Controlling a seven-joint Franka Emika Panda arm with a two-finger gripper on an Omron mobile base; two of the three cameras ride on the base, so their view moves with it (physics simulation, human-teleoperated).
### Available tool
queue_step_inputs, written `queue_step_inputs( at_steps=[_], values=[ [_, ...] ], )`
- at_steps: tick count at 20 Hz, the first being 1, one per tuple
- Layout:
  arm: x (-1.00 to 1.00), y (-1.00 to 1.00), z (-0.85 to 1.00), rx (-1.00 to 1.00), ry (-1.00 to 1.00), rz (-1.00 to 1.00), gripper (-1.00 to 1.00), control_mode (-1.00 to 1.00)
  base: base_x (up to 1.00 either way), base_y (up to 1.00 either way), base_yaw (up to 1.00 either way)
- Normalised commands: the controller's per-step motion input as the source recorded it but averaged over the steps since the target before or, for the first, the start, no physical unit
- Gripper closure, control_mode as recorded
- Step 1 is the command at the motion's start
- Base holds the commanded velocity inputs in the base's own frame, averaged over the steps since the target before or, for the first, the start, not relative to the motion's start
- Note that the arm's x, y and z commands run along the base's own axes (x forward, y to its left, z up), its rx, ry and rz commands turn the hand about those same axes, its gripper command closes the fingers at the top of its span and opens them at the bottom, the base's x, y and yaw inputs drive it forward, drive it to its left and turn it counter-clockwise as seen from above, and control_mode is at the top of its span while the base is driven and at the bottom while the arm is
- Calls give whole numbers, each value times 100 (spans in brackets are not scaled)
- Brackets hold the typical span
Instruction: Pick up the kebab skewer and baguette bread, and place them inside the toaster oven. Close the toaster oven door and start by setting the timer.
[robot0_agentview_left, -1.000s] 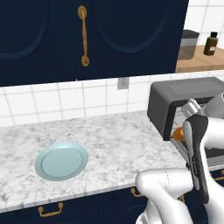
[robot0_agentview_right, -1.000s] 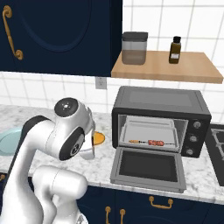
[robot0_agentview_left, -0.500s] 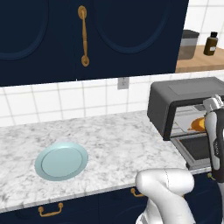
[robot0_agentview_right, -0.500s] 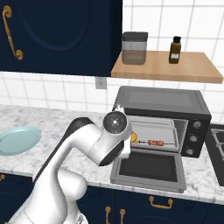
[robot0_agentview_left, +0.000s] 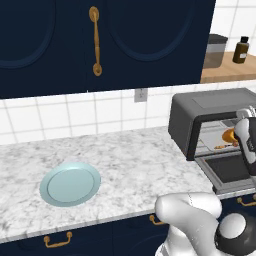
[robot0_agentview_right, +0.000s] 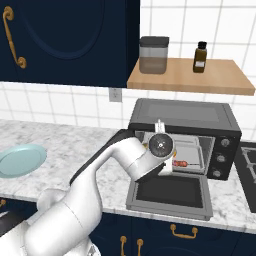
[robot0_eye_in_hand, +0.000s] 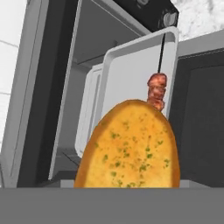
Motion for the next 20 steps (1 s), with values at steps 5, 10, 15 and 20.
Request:
queue_step_inputs(
  at_steps=[5, 10, 15, 20],
  values=[
    [30, -39, -44, 0, -3, 0, 100, -100, 0, 0, 0],
    [47, -14, -3, 0, 0, 0, 100, -100, 0, 0, 0],
    [45, -1, 0, 0, 0, 0, 100, -100, 0, 0, 0],
    [15, -3, -22, 0, 0, 0, 100, -100, 0, 0, 0]
  ],
)
